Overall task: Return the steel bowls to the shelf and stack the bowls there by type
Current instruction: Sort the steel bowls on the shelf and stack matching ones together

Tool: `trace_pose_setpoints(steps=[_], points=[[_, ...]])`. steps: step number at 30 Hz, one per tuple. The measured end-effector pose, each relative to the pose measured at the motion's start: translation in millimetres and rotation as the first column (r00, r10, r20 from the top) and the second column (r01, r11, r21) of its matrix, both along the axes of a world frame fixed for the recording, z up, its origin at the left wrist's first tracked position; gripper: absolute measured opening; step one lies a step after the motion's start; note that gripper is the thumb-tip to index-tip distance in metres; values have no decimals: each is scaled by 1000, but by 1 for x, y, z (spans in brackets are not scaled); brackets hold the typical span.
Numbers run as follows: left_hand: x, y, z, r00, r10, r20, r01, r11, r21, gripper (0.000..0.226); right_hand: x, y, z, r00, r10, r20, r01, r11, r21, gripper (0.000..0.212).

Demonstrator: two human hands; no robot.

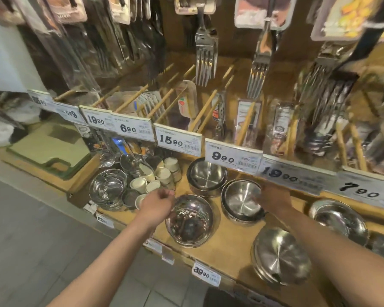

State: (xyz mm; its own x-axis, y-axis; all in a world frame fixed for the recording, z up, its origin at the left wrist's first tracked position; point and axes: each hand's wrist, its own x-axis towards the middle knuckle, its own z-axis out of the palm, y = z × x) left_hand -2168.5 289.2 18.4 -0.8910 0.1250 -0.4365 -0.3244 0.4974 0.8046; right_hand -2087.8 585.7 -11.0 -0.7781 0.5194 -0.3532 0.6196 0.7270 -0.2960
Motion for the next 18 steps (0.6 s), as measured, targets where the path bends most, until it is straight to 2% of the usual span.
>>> trace_pose_setpoints(steps=[2,4,7,9,11,14,16,18], points=[[-12,14,-2,999,-42,-33,41,999,-26,9,1,3,3,999,-43,-7,41,992,-120,46],[-25,30,-2,986,-117,-118,105,989,-102,12,4,3,11,993,-113,21,114,941,-319,42],[-45,55,1,961,-218,-169,186,965,-184,13,19,10,18,941,-330,-80,232,797,-557,34],[-56,71,3,930,-301,-209,239,931,-278,17,32,19,22,902,-427,-60,284,692,-664,29],[-65,86,5,882,-411,-230,316,879,-358,19,48,24,33,848,-526,-67,324,614,-719,14],[-77,102,-2,833,-500,-237,377,827,-416,33,74,31,46,776,-603,-185,319,628,-709,10],[-83,110,-9,826,-531,-192,417,803,-426,19,90,36,48,723,-666,-181,348,578,-738,4],[-89,115,-18,845,-516,-141,433,815,-384,4,104,38,50,676,-719,-159,359,511,-781,12]])
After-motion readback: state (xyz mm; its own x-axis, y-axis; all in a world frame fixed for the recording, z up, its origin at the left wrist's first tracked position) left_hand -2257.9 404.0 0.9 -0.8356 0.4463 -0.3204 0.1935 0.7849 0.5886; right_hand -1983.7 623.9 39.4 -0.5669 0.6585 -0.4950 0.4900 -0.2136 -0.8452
